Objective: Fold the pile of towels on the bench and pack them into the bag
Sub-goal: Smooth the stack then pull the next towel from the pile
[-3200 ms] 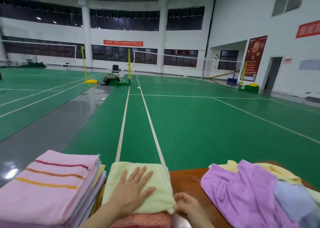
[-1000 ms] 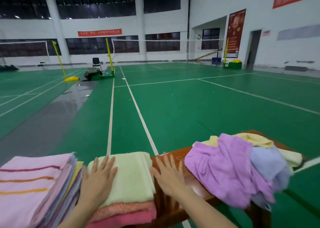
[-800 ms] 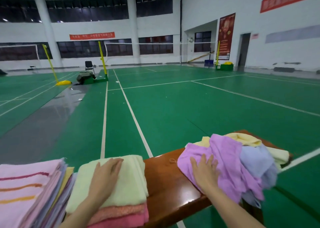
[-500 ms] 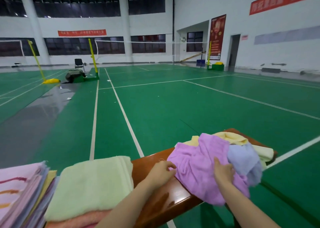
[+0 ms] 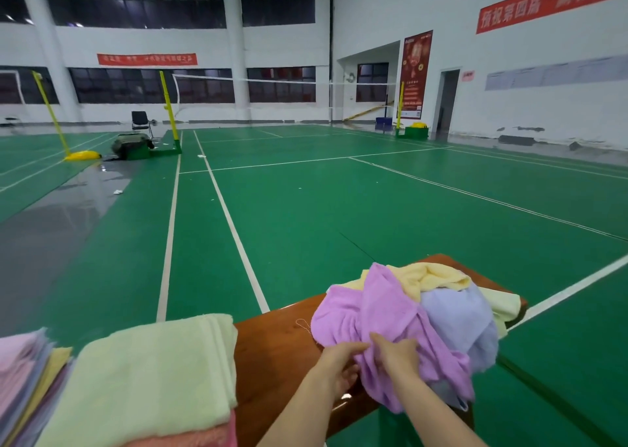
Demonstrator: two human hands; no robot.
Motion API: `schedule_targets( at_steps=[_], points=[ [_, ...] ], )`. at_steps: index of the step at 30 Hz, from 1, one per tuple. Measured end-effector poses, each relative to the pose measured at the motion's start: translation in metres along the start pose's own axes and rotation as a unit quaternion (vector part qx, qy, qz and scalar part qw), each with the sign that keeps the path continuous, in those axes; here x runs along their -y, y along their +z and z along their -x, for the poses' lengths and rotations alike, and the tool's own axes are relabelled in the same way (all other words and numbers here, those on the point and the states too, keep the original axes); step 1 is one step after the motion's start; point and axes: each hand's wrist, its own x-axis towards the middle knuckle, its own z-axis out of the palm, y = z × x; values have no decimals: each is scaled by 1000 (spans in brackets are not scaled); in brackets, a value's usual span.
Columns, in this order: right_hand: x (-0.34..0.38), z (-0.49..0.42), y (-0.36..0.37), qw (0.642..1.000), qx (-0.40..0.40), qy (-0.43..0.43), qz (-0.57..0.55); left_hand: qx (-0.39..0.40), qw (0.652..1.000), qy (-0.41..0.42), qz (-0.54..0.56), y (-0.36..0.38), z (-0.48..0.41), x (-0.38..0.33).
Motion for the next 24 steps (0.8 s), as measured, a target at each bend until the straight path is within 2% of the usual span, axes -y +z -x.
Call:
schedule_targets(
  at_steps=[5, 8, 11, 15, 19, 22, 24],
  points=[
    [12, 9, -6, 989, 136, -62, -18, -28, 985, 160, -67, -6, 16, -38],
    [44, 35, 3, 969, 182, -126, -107, -19, 966, 240, -89, -21, 29, -75],
    [84, 70, 26, 942, 245, -126, -192, -8, 950, 289, -122, -39, 55, -105],
    [121, 107, 64, 913, 244, -151, -289, -3, 936, 338, -94, -77, 89, -136],
    [131, 140, 91, 906, 287, -183, -251, -75, 928, 355, -84, -139, 118, -140],
    [124, 158, 113, 898, 331, -167, -237, -116, 938, 320, -64, -193, 133, -130],
    [114, 167, 129, 900, 344, -157, -214, -148, 941, 281, -118, -225, 137, -123]
  ],
)
